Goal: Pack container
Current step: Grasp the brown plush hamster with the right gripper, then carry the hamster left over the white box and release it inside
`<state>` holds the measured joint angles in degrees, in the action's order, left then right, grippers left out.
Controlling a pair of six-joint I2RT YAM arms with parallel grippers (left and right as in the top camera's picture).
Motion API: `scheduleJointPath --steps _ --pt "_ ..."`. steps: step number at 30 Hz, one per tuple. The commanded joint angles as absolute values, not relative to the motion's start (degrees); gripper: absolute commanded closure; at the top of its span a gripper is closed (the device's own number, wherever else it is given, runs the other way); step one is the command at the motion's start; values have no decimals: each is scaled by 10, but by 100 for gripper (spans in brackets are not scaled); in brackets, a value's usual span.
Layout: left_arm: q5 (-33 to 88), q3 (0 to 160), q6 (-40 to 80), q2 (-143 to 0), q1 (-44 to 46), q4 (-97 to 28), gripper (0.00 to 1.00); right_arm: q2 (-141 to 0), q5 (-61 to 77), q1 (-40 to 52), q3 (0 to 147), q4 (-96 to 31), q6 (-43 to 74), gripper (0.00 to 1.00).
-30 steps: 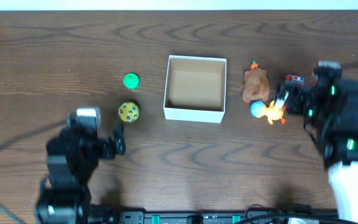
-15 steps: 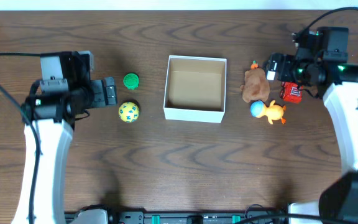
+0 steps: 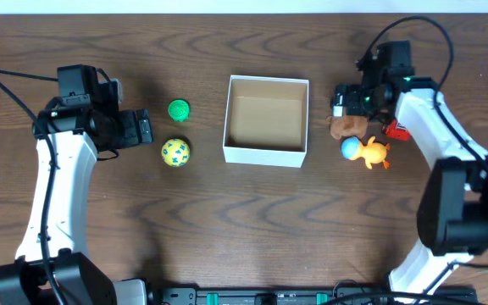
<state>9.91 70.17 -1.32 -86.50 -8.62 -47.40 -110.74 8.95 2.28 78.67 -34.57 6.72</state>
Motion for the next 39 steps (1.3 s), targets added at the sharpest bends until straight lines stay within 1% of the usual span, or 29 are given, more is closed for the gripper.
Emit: scheduleJointPath --steps 1,3,5,6,9,11,13,16,18,20,24,28,30,31,33,39 --pt "96 711 -17 -867 -88 -475 2 -1131 69 23 807 -338 64 1" --pt "96 711 -17 -867 -88 -475 2 -1147 69 23 807 -336 68 1" --pt "96 711 -17 -867 -88 -475 2 -1157 69 23 807 -336 68 11" --pt "96 711 -17 -867 -88 -475 2 -1159 68 23 807 -336 68 19" --pt "96 711 -17 -867 -88 -475 2 -1159 68 25 808 -333 68 37" --pt "96 711 -17 -867 -88 -475 2 -1159 69 28 809 -334 68 51" --pt "96 711 -17 -867 -88 -475 2 -1157 69 34 810 -339 68 58" --pt "96 711 -17 -867 -88 -475 2 -1148 67 47 822 -353 68 83" --pt "96 711 -17 -867 -88 -475 2 -1137 61 59 843 -369 68 89" --pt "96 711 -17 -867 -88 -475 2 -1118 49 78 879 -395 67 97" --pt "96 711 -17 -867 -88 -475 2 -1074 22 131 959 -436 65 98" --pt "96 711 -17 -867 -88 -475 2 -1037 -8 195 1006 -435 70 96" --pt "96 711 -17 -867 -88 -475 2 -1029 -27 220 1010 -431 107 96" --pt "96 711 -17 -867 -88 -475 2 -1028 -28 229 1010 -433 131 98" --pt "96 711 -17 -867 -88 -475 2 -1033 -26 244 1008 -444 174 99" --pt "96 711 -17 -867 -88 -475 2 -1061 -26 280 1004 -461 229 99"
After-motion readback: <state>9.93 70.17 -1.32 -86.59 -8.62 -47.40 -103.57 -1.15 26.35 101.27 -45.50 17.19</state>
